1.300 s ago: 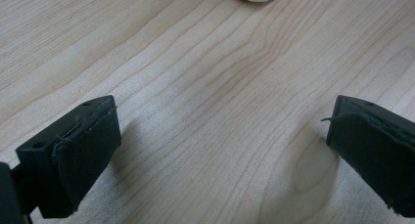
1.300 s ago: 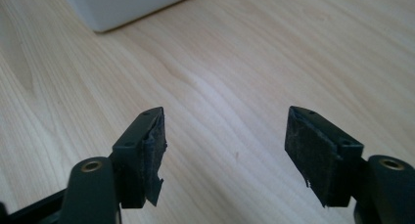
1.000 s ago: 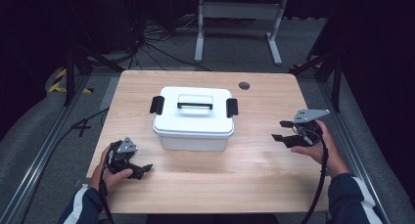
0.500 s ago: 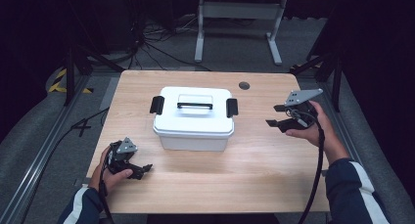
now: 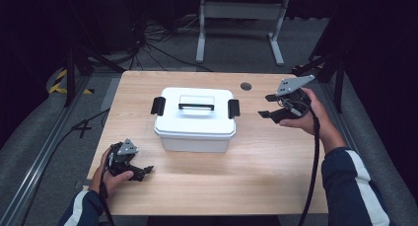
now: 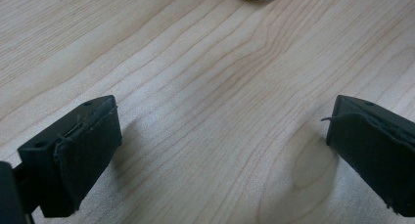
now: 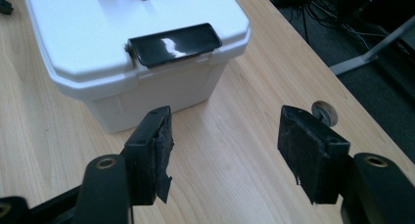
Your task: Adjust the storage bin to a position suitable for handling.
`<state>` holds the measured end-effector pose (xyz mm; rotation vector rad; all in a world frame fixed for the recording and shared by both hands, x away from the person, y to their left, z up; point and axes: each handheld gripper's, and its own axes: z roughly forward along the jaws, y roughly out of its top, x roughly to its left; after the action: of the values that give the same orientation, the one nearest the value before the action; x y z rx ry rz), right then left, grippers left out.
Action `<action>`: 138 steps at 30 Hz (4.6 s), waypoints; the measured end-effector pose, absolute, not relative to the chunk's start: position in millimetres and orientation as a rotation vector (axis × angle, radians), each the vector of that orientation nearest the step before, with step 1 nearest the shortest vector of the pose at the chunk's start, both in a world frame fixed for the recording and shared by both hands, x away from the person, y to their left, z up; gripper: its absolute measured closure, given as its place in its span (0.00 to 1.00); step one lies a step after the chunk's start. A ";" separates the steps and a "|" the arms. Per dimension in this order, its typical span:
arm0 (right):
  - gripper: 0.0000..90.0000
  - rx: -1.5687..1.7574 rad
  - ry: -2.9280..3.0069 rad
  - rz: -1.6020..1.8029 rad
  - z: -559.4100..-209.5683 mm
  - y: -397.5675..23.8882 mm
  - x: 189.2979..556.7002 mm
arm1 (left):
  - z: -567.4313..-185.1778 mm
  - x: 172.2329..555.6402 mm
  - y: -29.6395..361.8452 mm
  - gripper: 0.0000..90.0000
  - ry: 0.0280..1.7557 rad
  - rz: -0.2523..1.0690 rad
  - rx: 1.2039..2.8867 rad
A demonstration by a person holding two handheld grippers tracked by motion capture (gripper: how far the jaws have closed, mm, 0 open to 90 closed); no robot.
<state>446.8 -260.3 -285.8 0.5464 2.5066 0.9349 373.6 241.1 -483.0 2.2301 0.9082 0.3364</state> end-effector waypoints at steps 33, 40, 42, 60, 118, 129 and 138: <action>0.45 0.294 2.610 0.859 -270.1 -173.3 458.4 | -483.1 373.3 241.0 0.00 0.912 0.339 2.227; 0.46 0.243 2.643 0.816 -272.1 -152.6 460.6 | -483.1 373.3 241.0 0.00 0.912 0.339 2.227; 0.47 0.227 2.649 0.817 -271.4 -147.2 461.1 | -483.1 373.3 241.0 0.00 0.912 0.339 2.227; 0.52 0.144 2.708 0.725 -277.0 -103.6 473.9 | -483.1 373.3 241.0 0.00 0.912 0.339 2.228; 0.94 -0.037 2.624 0.643 -250.1 -95.8 467.9 | -482.4 373.3 241.9 0.00 0.907 0.341 2.236; 0.94 0.002 2.594 0.676 -241.1 -124.4 459.6 | -482.4 372.6 242.0 0.00 0.913 0.336 2.235; 0.94 0.029 2.583 0.686 -236.4 -145.4 453.4 | -482.8 372.3 242.3 0.00 0.915 0.344 2.231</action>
<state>453.4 -145.4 -236.4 0.0286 2.5830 0.6861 372.3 242.3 -482.8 2.2312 0.9145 0.3440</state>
